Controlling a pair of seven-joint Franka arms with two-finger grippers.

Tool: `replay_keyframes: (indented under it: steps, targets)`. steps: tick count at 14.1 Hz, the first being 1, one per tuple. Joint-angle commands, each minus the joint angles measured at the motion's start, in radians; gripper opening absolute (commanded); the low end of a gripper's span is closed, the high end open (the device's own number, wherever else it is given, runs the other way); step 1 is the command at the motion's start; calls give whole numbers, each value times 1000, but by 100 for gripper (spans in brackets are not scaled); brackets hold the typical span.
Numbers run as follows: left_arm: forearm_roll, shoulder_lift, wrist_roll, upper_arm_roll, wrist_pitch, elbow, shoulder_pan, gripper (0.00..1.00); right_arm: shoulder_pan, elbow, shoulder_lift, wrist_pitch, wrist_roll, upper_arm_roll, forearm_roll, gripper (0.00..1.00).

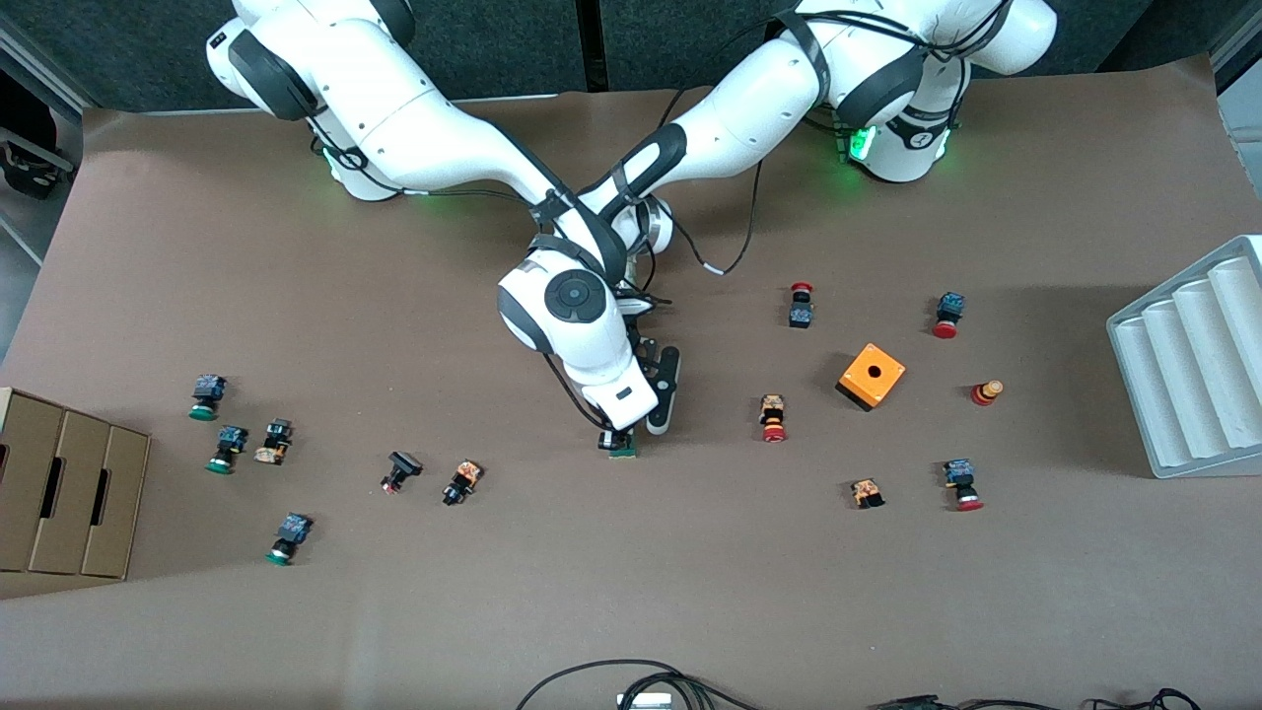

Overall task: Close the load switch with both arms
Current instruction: 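Push the white lever down into the switch with the right gripper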

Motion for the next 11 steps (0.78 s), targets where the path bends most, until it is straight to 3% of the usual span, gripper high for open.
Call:
replay_keyframes:
  steps: [1,11]
  targets:
    - [12,15,-25,10,10,19,-12,39,-6,0,9,4,21,0,-35,27]
    - [12,15,-25,10,10,19,-12,40,-6,8,23,27,21,-7,-38,27]
